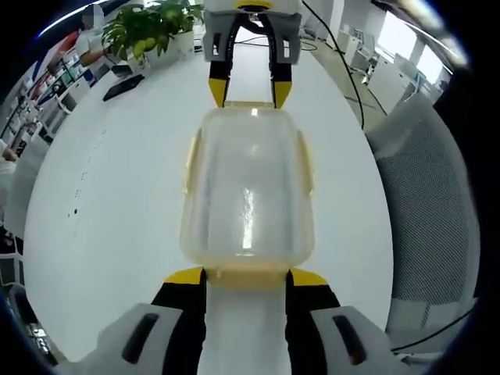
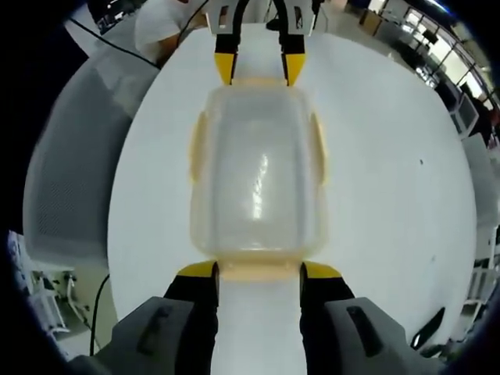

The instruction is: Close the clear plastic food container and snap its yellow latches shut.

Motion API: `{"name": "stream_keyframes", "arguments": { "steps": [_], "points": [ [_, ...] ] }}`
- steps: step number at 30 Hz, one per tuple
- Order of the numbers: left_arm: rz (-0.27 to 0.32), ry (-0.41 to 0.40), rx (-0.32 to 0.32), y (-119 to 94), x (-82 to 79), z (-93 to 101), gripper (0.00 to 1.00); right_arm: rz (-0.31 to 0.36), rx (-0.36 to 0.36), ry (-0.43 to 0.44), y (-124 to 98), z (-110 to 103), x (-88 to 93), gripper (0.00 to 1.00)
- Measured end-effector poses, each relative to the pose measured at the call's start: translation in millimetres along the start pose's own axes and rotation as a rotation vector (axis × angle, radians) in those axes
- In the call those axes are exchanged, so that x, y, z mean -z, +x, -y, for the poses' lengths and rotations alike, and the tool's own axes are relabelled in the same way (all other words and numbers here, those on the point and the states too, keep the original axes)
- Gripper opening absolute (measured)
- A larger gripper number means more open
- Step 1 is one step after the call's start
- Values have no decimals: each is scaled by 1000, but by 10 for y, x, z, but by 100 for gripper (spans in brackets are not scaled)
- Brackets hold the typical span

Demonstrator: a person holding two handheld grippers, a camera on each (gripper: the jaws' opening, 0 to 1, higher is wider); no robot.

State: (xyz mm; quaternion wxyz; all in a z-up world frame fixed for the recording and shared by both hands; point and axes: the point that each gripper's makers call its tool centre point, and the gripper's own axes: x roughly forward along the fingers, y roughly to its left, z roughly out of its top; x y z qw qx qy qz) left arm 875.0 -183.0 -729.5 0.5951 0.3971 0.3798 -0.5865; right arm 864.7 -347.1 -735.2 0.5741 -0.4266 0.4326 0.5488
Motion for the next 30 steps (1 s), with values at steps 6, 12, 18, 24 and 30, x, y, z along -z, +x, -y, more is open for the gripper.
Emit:
{"name": "stream_keyframes", "arguments": {
  "steps": [6,12,18,24,30],
  "points": [
    [-1,20,-17,46,22,-6,34,2,2,12,5,-6,17,38],
    [14,13,-20,29,12,3,35,-5,5,37,5,-17,53,35],
    [26,17,-38,23,10,1,35,-7,15,45,-28,-31,100,34],
    [33,24,-43,0,4,9,36,-6,24,58,-79,-59,131,34],
    [41,1,-66,-78,13,-17,37,10,59,118,-171,-36,144,36]
  ]
}}
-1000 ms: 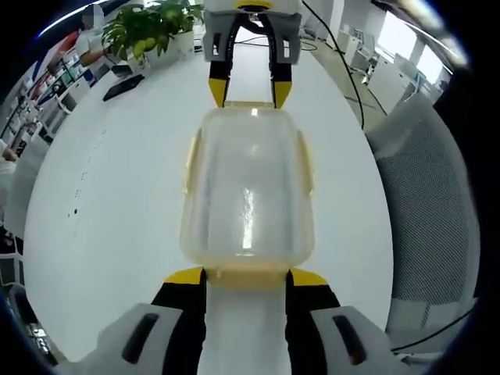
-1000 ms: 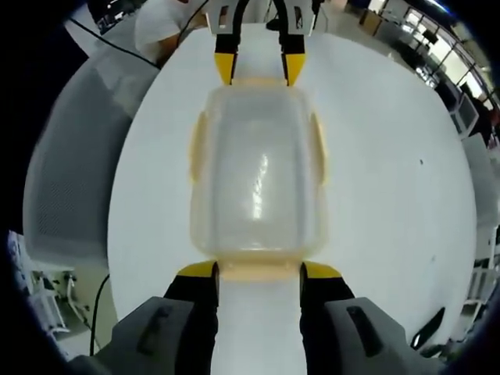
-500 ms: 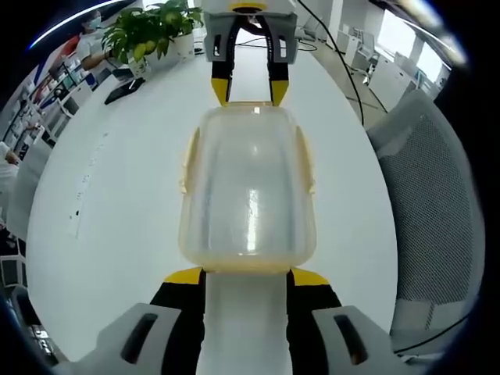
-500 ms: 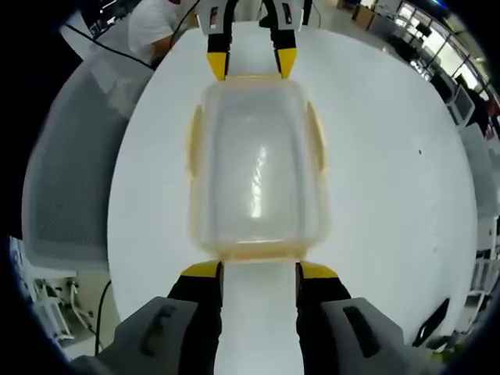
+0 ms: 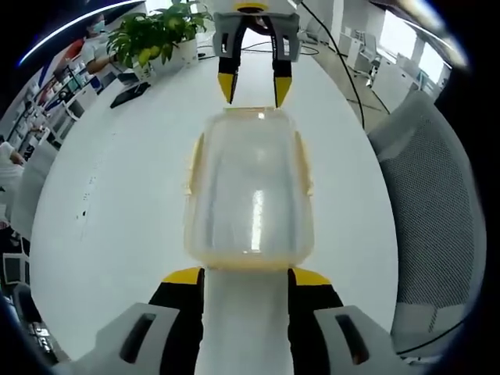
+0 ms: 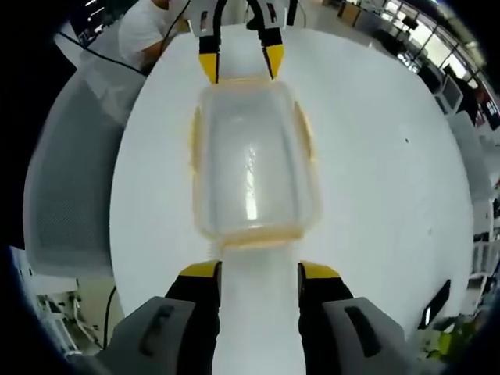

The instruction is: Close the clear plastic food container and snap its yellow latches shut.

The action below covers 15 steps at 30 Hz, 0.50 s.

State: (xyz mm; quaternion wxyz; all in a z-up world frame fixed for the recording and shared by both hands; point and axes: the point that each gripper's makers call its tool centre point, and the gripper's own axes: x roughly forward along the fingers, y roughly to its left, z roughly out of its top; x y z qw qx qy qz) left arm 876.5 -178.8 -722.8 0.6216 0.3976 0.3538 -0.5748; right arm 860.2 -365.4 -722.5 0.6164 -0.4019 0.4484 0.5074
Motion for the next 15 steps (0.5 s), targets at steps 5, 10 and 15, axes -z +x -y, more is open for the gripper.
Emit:
{"name": "stream_keyframes", "arguments": {
  "steps": [5,10,15],
  "points": [
    [20,-81,-47,-106,-11,-68,38,36,50,87,-90,44,-33,36],
    [28,-171,-91,-192,35,-107,38,62,91,181,-157,74,-34,35],
    [52,-285,-156,-260,57,-142,36,92,137,267,-193,85,-64,34]
  ]
}}
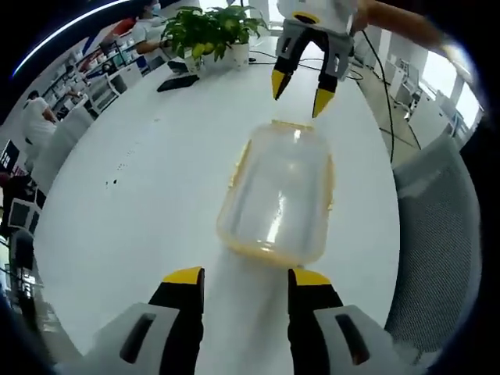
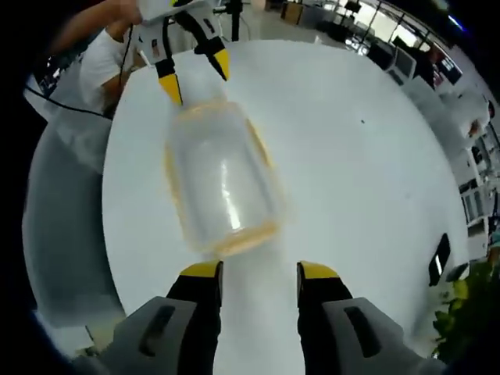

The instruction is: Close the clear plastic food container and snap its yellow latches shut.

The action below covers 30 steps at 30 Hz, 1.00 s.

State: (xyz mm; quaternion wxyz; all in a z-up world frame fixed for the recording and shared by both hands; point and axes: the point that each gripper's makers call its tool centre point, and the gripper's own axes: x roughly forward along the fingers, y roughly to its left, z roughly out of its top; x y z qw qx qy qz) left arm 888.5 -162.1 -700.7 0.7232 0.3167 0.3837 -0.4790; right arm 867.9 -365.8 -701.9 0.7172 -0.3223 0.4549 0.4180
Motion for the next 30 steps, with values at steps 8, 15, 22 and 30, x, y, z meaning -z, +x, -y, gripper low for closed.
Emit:
{"name": "stream_keyframes", "arguments": {
  "steps": [8,15,22,30],
  "points": [
    [63,-213,-36,0,-36,58,36,90,29,287,29,-41,-114,31],
    [68,-325,-43,62,23,150,34,131,30,445,129,-96,-135,30],
    [98,-415,-15,125,39,197,33,147,-11,551,223,-181,-133,30],
    [100,-489,63,208,-12,306,34,148,-56,614,246,-226,-148,31]
  ]
}}
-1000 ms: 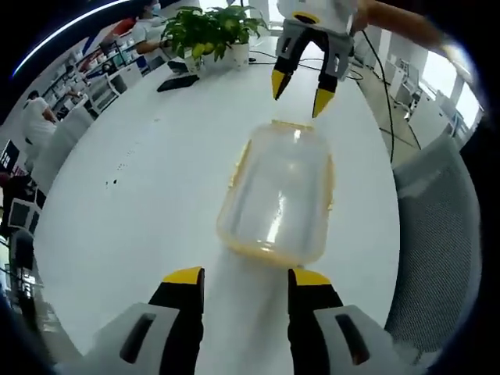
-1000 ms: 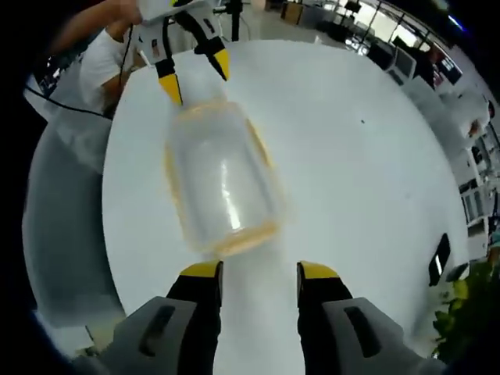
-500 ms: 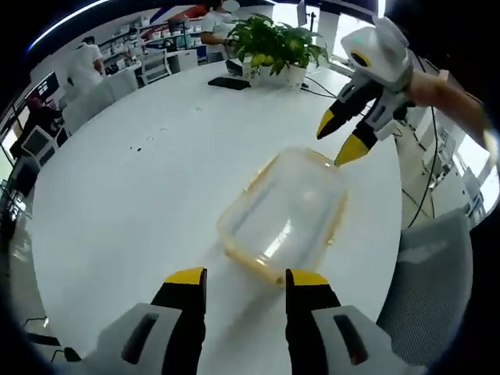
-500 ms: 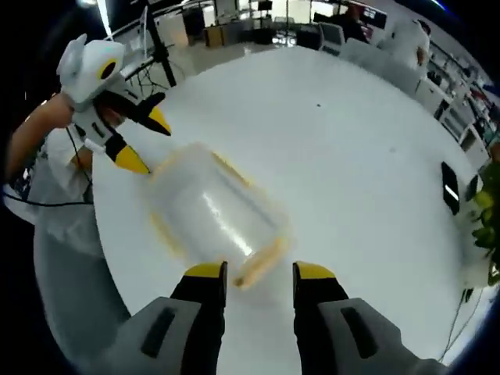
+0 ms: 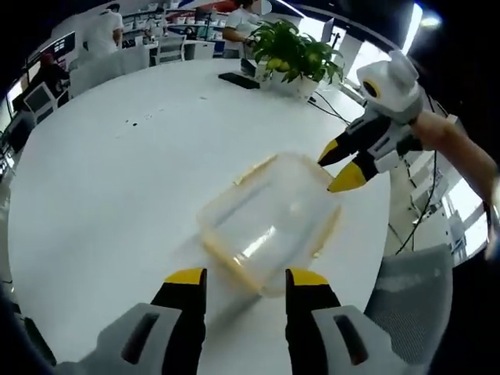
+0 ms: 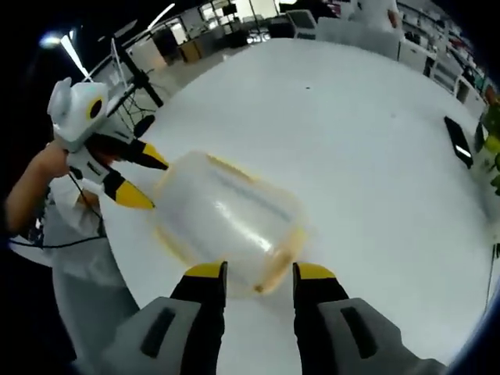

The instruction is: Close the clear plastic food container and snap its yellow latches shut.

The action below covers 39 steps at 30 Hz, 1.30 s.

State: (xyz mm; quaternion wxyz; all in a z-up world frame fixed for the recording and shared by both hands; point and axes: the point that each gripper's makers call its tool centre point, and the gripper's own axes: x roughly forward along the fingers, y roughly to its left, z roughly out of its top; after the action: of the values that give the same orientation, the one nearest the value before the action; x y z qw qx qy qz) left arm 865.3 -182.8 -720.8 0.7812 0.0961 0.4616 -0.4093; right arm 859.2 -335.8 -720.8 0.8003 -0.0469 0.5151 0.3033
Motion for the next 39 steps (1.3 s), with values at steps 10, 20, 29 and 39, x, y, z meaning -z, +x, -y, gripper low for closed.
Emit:
{"name": "stream_keyframes", "arguments": {
  "steps": [10,20,29,39],
  "points": [
    [15,-39,21,53,-21,79,35,2,-9,47,29,-39,12,35],
    [34,-72,30,90,-33,97,36,-23,-23,95,75,-85,19,37],
    [-12,-133,60,111,-15,138,33,-63,-18,100,83,-124,-6,34],
    [-22,-132,55,87,-33,141,33,-56,-16,111,78,-104,14,34]
  ]
}}
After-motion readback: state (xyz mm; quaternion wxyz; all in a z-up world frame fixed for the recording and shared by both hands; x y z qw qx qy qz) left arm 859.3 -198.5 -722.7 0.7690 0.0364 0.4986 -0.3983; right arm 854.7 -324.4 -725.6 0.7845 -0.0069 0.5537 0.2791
